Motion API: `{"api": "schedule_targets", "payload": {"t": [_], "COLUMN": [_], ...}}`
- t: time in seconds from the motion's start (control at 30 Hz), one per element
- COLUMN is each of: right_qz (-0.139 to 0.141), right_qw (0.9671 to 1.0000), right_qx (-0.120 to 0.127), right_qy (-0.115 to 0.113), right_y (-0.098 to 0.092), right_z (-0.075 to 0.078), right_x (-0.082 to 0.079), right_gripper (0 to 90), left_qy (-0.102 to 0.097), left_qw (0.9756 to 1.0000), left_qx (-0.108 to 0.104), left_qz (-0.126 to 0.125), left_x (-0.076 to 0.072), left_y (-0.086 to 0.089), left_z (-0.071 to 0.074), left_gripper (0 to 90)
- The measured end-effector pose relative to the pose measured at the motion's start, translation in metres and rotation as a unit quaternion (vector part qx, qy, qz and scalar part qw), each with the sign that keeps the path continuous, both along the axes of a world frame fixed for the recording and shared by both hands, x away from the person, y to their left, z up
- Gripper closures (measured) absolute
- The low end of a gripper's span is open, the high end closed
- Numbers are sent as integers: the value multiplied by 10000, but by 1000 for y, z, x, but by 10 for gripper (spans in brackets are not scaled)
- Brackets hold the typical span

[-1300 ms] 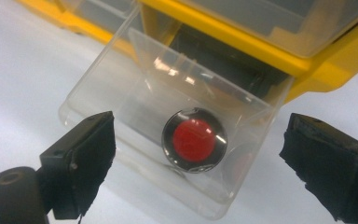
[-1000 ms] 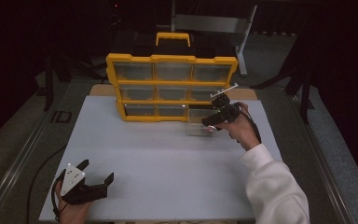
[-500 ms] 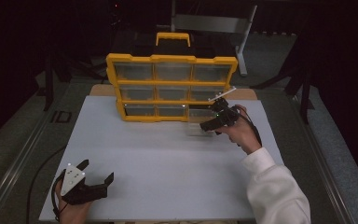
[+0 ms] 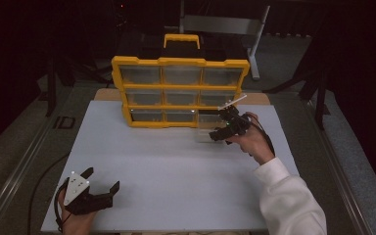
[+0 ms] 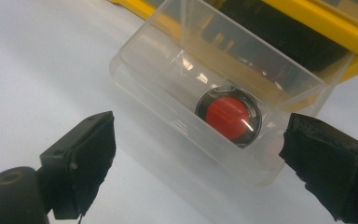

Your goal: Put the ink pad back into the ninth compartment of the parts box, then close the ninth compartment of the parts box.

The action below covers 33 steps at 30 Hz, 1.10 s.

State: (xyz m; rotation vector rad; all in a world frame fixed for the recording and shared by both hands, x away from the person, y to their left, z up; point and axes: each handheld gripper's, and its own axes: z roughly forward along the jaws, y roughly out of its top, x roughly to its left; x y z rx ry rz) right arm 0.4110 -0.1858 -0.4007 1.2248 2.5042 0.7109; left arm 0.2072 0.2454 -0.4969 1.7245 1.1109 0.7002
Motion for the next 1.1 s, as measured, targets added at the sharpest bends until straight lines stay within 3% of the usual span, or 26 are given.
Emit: {"api": "schedule_targets", "payload": {"t": [1.1], "right_qz": [178], "right_qw": [9998], "right_qx": [85], "right_qy": [-60], "right_y": [5], "right_z": [-4], "right_x": [-19], "right_gripper": [98], "left_qy": [-11], "left_qw": [10000], "left_qx": [10], "left_qz": [10], "left_x": [-1], "left_y": [0], "left_z": [0], "left_gripper": [0]}}
